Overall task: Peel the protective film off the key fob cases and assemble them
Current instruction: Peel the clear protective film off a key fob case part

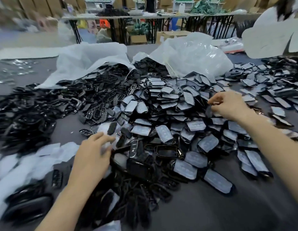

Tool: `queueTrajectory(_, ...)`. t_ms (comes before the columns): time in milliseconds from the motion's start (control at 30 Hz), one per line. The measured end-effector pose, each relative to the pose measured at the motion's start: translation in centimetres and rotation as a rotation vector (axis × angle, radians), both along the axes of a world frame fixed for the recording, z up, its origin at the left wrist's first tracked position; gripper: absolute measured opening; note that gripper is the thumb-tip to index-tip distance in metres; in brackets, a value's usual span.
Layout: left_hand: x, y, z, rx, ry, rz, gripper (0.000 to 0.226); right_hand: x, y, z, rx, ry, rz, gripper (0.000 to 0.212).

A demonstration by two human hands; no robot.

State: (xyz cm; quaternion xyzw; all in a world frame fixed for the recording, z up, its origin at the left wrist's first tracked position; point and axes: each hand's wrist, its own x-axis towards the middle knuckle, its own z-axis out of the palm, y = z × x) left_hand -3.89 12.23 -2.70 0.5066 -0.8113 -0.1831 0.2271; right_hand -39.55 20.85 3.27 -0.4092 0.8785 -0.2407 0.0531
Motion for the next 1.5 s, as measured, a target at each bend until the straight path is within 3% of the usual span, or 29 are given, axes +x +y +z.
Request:
queueTrajectory(167, 0.4, -0.7, 0.0, -0.016, 0.069, 0.026, 0.018, 5.9, -1.0, 1.2, -0.214, 0.237, 0.155, 0.018)
queueTrajectory(367, 0.4, -0.6, -0.2, -0.05, 0.226, 0.027, 0.018, 16.6, -4.6, -0.4, -0.199, 0.109, 0.655, 0.012)
queueTrajectory(533, 0.9, -1.0, 0.1, 0.027, 0.443, 0.145, 0.025, 21.4, -9.9, -2.1, -0.157, 0.009, 0.797, 0.013)
queueTrajectory(733, 2.1, -2.1, -0.1, 0.031, 0.555, 0.254, 0.023, 23.8, -14.2, -2.6, -0.078, 0.001, 0.835, 0.02)
queueTrajectory(900, 2.6, -2.9, -0.8, 0.005, 0.496, 0.267, 0.032, 25.7, -17.4, -2.3, -0.072, 0.075, 0.826, 0.027)
queueTrajectory(1033, 2.4, -2.7, -0.9, -0.021, 0.438, 0.249, 0.035, 27.4, -20.9, -1.6, -0.041, 0.017, 0.786, 0.031)
queueTrajectory(1233, 2.6, -2.4, -0.8, 0.054, 0.537, 0.274, 0.033, 29.3, -23.5, -2.6, 0.261, 0.189, 0.801, 0.036)
queueTrajectory(1400, 2.5, -2.3, -0.3, 0.023, 0.512, 0.27, 0.03, 30.1, -22.3, -2.6, 0.053, 0.245, 0.722, 0.013)
queueTrajectory(1500, 2.5, -2.2, 0.0, 0.023, 0.538, 0.282, 0.028, 29.9, -21.8, -2.5, 0.002, 0.16, 0.725, 0.016)
